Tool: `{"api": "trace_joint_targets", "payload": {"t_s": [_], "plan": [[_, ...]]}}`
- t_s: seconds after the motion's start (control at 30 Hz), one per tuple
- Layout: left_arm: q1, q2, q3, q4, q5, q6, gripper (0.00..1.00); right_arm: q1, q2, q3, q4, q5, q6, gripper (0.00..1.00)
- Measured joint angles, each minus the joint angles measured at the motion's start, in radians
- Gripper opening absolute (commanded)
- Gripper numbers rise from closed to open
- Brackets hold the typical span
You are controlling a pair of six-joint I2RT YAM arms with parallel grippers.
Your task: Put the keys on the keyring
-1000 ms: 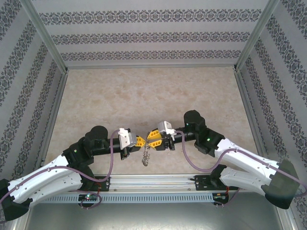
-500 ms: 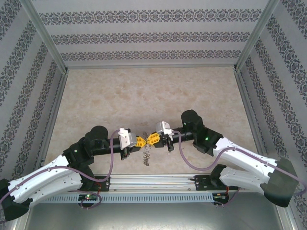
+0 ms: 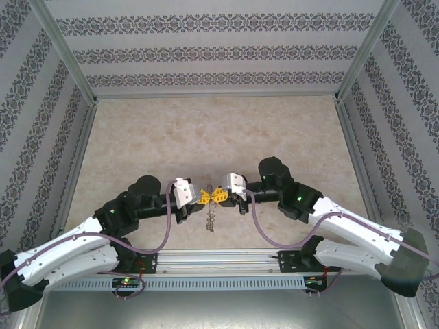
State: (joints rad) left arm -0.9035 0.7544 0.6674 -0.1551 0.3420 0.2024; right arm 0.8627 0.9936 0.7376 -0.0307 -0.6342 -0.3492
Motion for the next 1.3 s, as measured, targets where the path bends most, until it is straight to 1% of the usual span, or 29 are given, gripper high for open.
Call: {"api": "trace_joint_targets", "payload": {"t_s": [0.13, 0.2, 0.23, 0.4, 0.47, 0.53, 0.57, 0.7, 0.83, 0.97, 1.03, 1.1, 1.3], "plan": [[0.000, 0.038, 0.029, -0.024, -0.028, 0.003, 0.10, 0.019, 0.000, 0.028, -0.057, 0.074, -0.029, 0.00], [0.000, 0.053, 0.035, -0.035, -0.034, 0.004, 0.01, 0.032, 0.004, 0.039, -0.090, 0.114, -0.046, 0.00], [0.000, 0.060, 0.038, -0.042, -0.036, 0.007, 0.00, 0.039, 0.006, 0.043, -0.106, 0.135, -0.054, 0.00], [0.000, 0.071, 0.038, -0.056, -0.036, 0.011, 0.00, 0.068, 0.007, 0.053, -0.145, 0.201, -0.086, 0.00], [0.000, 0.061, 0.035, -0.053, -0.026, 0.009, 0.00, 0.072, 0.001, 0.053, -0.145, 0.203, -0.095, 0.01], [0.000, 0.041, 0.022, -0.031, -0.009, 0.003, 0.00, 0.077, -0.013, 0.053, -0.141, 0.200, -0.096, 0.10], [0.000, 0.025, 0.009, -0.012, 0.003, 0.000, 0.00, 0.081, -0.020, 0.052, -0.138, 0.194, -0.096, 0.12], [0.000, -0.035, -0.043, 0.068, 0.059, -0.021, 0.00, 0.091, -0.047, 0.051, -0.126, 0.163, -0.096, 0.14], [0.000, -0.052, -0.068, 0.121, 0.097, -0.039, 0.00, 0.091, -0.067, 0.042, -0.115, 0.137, -0.095, 0.15], [0.000, -0.053, -0.078, 0.150, 0.122, -0.053, 0.00, 0.091, -0.073, 0.039, -0.108, 0.126, -0.092, 0.11], [0.000, -0.055, -0.086, 0.164, 0.129, -0.055, 0.00, 0.091, -0.075, 0.039, -0.109, 0.124, -0.088, 0.07], [0.000, -0.057, -0.092, 0.171, 0.130, -0.057, 0.00, 0.091, -0.075, 0.039, -0.111, 0.124, -0.082, 0.00], [0.000, -0.056, -0.099, 0.179, 0.120, -0.059, 0.00, 0.091, -0.075, 0.039, -0.119, 0.137, -0.078, 0.00]]}}
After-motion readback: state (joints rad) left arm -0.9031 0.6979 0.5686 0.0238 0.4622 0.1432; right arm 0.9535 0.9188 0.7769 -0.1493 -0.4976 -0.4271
